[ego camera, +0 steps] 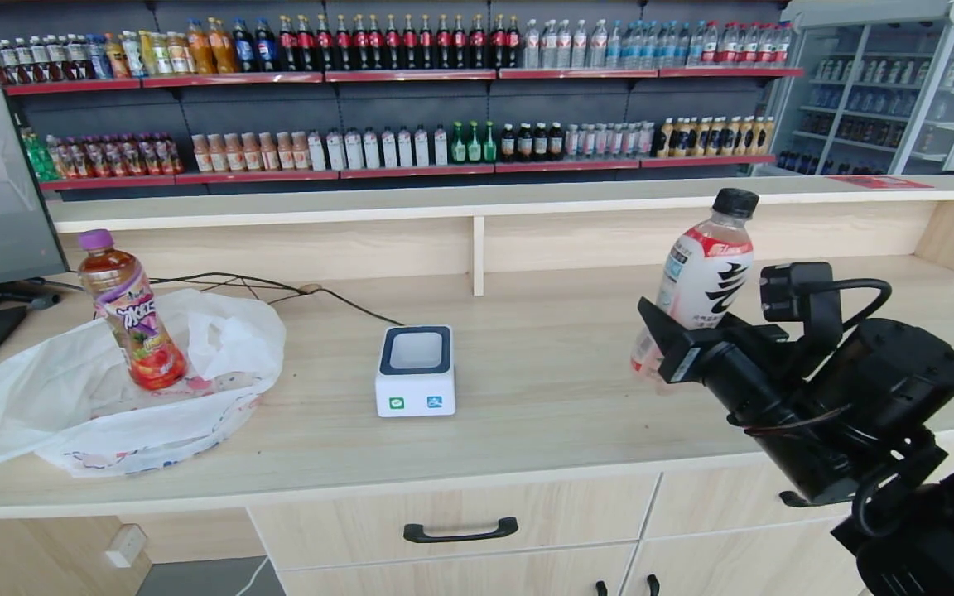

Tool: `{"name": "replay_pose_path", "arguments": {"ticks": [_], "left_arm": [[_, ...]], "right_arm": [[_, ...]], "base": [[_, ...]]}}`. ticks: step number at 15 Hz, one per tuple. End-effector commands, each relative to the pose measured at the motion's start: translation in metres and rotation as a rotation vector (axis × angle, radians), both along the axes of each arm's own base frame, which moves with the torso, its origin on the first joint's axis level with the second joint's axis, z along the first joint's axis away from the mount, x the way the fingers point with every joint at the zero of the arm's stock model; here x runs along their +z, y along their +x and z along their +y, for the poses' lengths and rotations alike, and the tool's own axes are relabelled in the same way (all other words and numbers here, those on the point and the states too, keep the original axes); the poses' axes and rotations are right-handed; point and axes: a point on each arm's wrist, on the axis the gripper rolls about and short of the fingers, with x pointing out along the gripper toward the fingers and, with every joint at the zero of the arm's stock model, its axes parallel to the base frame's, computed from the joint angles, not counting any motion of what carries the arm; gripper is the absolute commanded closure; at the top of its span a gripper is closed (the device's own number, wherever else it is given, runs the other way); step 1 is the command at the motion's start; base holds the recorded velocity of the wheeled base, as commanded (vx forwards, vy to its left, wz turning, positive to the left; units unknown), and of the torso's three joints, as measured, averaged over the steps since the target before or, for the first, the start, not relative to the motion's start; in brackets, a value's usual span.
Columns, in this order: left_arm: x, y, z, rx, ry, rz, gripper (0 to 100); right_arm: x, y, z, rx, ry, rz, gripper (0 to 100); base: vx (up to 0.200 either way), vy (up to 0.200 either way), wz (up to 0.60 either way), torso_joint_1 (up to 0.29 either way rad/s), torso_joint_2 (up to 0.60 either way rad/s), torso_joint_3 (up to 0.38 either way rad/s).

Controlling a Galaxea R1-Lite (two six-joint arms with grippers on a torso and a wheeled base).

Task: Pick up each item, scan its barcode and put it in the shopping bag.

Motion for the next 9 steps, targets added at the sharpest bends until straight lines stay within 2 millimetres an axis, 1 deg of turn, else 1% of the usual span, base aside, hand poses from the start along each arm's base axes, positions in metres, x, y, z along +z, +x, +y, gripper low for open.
{"name": "replay_pose_path", "arguments": {"ticks": [1,5,9], "left_arm": [[0.000,0.000,0.000,0.000,0.000,0.000,0],[0.000,0.000,0.000,0.000,0.000,0.000,0],[0.000,0.000,0.000,0.000,0.000,0.000,0]], "right_arm": [[0.019,-0.024,-0.011,0.004,0.025,-0.048,100],[0.031,-0.060,-0.029,0.007,0.041,-0.079,100],[0.028,-0.083,-0.038,0.017,0.030,-0.071,100]], "base": [[0.000,0.000,0.00,0.000,0.00,0.000],[0.000,0.000,0.00,0.000,0.00,0.000],[0.000,0.000,0.00,0.000,0.00,0.000]]}}
